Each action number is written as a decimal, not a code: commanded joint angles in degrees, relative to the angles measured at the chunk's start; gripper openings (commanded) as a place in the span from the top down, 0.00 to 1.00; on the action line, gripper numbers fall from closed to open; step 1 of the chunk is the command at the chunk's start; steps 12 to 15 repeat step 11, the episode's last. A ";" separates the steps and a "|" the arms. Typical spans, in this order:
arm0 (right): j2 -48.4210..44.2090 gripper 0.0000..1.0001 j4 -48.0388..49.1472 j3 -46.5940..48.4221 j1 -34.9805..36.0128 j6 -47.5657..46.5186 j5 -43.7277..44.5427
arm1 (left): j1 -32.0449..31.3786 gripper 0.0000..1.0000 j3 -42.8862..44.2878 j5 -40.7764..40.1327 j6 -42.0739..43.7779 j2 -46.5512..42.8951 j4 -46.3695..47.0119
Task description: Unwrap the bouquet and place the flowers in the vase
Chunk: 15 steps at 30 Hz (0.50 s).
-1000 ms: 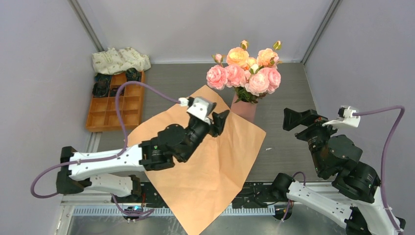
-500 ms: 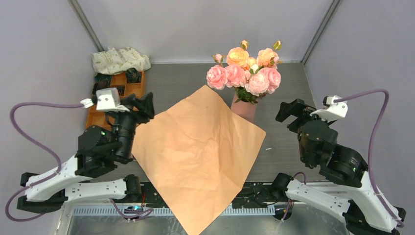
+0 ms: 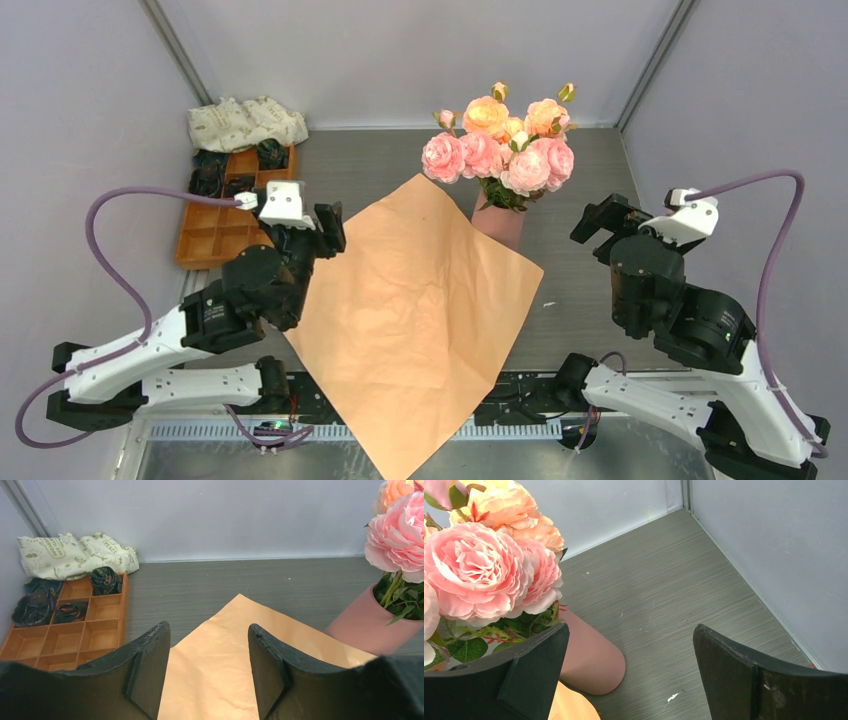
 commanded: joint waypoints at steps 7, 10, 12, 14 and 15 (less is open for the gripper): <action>-0.85 0.01 -2.04 1.98 0.19 2.98 3.48 | 0.36 0.41 1.81 0.12 -2.20 -1.16 0.10; -0.24 0.01 -3.75 2.58 0.19 4.12 4.14 | 0.38 0.41 1.87 0.10 -2.75 -1.15 -0.63; -0.42 0.01 -3.76 2.34 0.18 4.31 4.28 | 0.35 0.41 1.87 -0.02 -2.86 -1.23 -0.85; -0.42 0.01 -3.76 2.34 0.18 4.31 4.28 | 0.35 0.41 1.87 -0.02 -2.86 -1.23 -0.85; -0.42 0.01 -3.76 2.34 0.18 4.31 4.28 | 0.35 0.41 1.87 -0.02 -2.86 -1.23 -0.85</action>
